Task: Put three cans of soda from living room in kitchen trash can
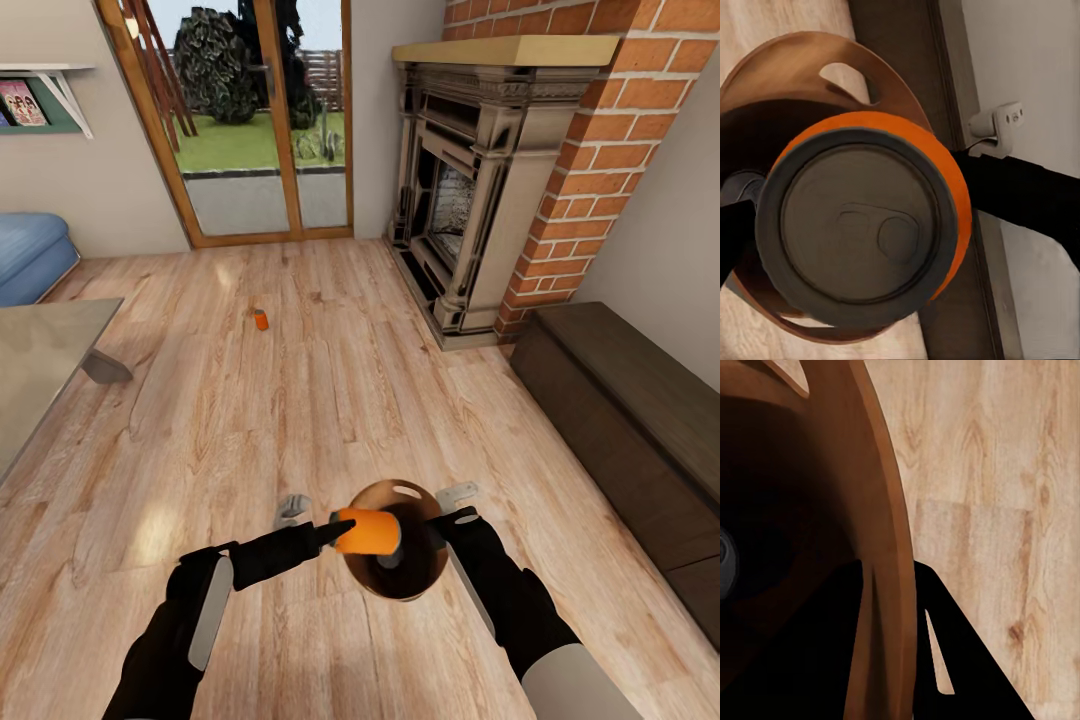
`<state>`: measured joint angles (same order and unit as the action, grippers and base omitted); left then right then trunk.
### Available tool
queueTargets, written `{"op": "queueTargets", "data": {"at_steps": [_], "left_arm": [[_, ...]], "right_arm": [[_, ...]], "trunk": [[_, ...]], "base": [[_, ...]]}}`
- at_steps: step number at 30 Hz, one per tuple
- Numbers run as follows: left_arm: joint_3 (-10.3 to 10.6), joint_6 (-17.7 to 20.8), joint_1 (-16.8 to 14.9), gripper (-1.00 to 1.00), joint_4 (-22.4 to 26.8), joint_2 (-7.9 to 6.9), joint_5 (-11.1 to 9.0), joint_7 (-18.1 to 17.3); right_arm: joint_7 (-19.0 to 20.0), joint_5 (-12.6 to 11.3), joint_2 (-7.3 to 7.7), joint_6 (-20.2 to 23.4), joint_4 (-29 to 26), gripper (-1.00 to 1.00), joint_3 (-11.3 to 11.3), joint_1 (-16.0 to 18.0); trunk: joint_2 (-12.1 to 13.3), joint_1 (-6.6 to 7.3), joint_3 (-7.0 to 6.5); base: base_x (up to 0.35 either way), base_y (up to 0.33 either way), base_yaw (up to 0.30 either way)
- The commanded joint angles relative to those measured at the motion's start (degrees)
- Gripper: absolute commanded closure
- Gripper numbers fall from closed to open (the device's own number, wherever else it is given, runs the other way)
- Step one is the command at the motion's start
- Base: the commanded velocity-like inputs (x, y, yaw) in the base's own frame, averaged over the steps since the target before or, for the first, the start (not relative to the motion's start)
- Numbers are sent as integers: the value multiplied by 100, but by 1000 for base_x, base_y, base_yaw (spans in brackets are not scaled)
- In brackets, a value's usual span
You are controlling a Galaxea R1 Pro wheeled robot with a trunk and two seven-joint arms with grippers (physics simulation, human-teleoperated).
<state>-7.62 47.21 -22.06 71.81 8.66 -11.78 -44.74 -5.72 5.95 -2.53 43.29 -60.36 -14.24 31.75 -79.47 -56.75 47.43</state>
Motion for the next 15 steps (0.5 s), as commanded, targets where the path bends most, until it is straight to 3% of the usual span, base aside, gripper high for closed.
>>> {"op": "queueTargets", "data": {"at_steps": [1,8,12,15], "left_arm": [[2,-4,0,-100,0,2,0,2],[6,-10,0,-100,7,4,0,1],[6,-10,0,-100,8,4,-7,1],[6,-10,0,-100,8,4,-8,1]], "right_arm": [[19,-41,-1,-5,-1,100,0,2],[19,-41,-5,-5,-2,100,-26,-1],[18,-41,-2,-5,-2,100,-362,2],[18,-41,-2,-5,-2,100,-412,0]], "trunk": [[0,0,0],[0,0,0],[0,0,0],[0,0,0]], "base": [[0,0,0],[0,0,0],[0,0,0],[0,0,0]]}}
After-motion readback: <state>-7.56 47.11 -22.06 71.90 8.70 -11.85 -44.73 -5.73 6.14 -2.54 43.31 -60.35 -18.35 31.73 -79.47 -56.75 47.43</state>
